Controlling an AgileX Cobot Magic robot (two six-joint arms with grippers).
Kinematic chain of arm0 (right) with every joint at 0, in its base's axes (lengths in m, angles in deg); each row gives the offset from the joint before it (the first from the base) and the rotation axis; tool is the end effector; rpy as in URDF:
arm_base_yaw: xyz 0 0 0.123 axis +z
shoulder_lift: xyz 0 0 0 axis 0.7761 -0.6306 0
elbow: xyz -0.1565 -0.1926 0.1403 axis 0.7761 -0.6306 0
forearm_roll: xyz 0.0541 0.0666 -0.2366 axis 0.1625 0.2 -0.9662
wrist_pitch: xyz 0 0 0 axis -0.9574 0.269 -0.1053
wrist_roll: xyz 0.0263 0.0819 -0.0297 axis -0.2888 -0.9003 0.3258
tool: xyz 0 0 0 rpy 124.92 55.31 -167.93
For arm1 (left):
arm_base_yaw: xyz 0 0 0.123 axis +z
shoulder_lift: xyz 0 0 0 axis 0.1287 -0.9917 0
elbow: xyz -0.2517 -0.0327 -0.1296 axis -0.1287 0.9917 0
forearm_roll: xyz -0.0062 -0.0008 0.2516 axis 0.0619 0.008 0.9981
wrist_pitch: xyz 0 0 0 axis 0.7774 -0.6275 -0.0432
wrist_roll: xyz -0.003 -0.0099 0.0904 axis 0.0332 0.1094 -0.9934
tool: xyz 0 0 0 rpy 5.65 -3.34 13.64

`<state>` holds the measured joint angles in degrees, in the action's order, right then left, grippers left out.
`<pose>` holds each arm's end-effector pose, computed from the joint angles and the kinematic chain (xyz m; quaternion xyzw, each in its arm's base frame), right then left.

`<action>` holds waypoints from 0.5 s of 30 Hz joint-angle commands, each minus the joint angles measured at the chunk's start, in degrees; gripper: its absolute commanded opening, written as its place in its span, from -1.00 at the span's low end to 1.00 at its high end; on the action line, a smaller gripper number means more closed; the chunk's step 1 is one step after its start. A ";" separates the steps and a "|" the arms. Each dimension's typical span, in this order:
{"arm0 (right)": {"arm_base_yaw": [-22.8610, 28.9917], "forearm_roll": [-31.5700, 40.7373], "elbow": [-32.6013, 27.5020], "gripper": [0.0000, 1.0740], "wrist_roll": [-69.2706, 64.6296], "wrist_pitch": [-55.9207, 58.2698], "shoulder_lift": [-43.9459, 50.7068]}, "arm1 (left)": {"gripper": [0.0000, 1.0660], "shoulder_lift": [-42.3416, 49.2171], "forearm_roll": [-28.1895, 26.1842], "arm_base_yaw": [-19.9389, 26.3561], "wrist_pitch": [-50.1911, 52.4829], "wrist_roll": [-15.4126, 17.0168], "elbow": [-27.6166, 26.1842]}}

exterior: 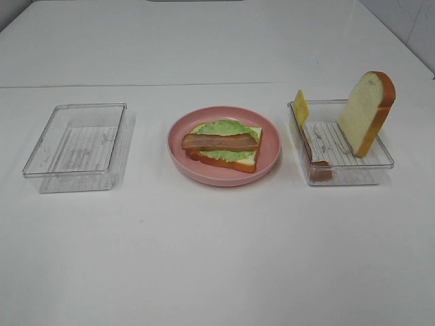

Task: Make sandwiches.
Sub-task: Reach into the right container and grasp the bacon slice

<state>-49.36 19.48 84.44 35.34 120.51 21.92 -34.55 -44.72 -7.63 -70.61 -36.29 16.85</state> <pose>-0.0026 -0.0067 0.2614 -0.0053 0.8740 -0.0313 0.4849 -0.0087 -0.0013 0.2808 -0.0042 0.8523 -0.0134 0.5229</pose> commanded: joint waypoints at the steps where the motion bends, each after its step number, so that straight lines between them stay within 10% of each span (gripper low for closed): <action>1: -0.29 -0.34 1.38 0.80 -1.20 -2.06 0.29 | 0.76 0.80 -0.52 0.11 0.46 0.11 0.11; 15: -0.29 1.15 3.67 0.80 -1.26 -19.60 -19.88 | 0.76 0.80 -0.52 0.11 0.46 0.11 0.11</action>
<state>-49.36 19.77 87.71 34.48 104.87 5.82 -34.55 -44.90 -7.63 -70.61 -36.29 16.85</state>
